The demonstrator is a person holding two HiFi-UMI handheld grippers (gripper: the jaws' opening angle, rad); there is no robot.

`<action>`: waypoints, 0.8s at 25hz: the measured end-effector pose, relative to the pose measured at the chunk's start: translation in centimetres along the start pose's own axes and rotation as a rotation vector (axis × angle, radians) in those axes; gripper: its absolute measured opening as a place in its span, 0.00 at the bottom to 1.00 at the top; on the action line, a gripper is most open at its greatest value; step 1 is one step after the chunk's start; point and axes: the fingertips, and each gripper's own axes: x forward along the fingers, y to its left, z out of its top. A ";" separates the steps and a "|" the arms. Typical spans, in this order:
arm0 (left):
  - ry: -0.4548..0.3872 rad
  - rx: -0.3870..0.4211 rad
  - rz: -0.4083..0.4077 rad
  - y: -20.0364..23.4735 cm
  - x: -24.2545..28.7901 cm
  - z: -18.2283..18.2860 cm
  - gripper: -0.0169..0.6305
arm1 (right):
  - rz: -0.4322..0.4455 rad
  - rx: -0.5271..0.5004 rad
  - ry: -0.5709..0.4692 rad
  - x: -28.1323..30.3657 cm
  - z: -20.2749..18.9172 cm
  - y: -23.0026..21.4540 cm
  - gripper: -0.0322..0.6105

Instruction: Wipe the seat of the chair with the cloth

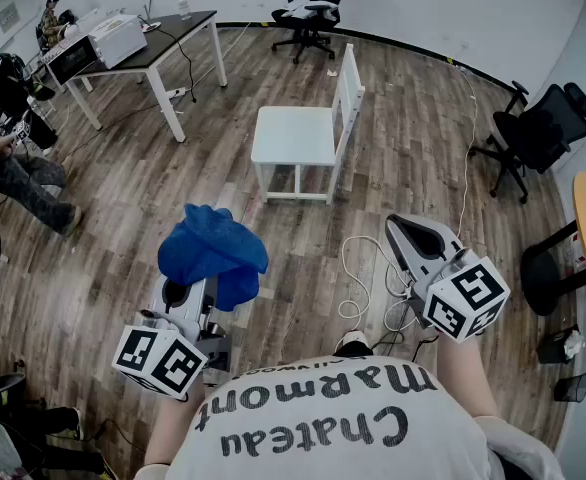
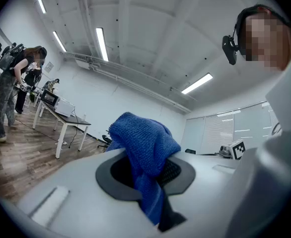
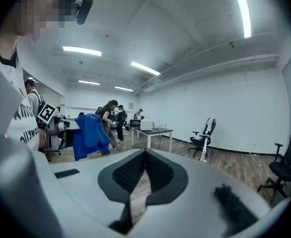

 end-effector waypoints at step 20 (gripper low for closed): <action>0.019 -0.066 0.123 6.2 -1.1 -1.0 0.13 | -0.031 -0.012 0.075 6.5 -2.3 -1.5 0.07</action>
